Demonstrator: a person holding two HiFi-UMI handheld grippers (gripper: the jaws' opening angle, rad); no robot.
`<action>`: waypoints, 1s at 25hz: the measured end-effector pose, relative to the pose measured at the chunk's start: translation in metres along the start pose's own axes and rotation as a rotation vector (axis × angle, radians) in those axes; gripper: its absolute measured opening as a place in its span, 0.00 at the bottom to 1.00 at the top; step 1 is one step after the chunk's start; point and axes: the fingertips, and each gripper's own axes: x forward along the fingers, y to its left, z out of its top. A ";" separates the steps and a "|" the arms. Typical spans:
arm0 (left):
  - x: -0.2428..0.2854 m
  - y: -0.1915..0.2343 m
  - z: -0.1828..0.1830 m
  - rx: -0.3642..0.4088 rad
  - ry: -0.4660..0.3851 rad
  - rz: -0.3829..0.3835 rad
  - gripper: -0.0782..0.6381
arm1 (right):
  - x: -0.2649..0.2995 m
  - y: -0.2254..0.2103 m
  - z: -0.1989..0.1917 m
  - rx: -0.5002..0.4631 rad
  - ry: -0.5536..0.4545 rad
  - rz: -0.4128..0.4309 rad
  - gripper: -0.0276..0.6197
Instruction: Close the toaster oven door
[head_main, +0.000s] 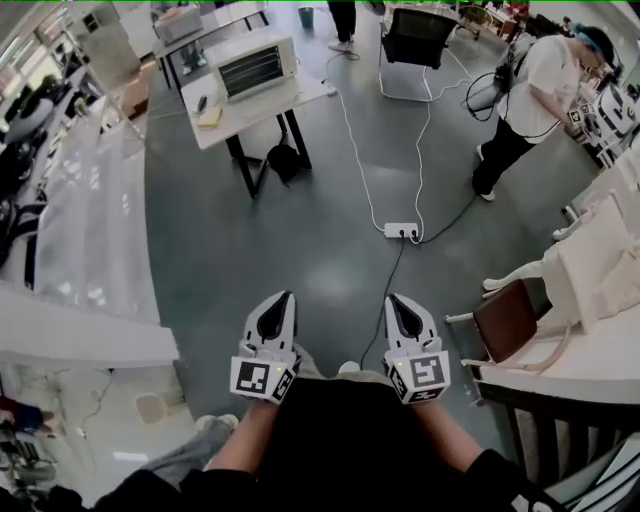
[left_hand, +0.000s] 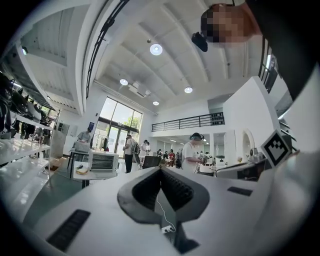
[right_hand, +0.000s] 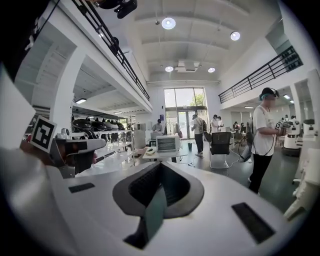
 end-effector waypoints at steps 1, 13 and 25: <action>0.003 0.001 -0.002 -0.004 0.004 0.000 0.13 | 0.002 -0.002 -0.001 0.000 0.004 0.001 0.08; 0.116 0.065 -0.015 -0.030 -0.002 -0.064 0.13 | 0.109 -0.047 -0.001 -0.078 0.074 -0.039 0.08; 0.226 0.177 -0.001 -0.058 0.008 -0.125 0.13 | 0.281 -0.059 0.055 -0.031 0.082 0.002 0.08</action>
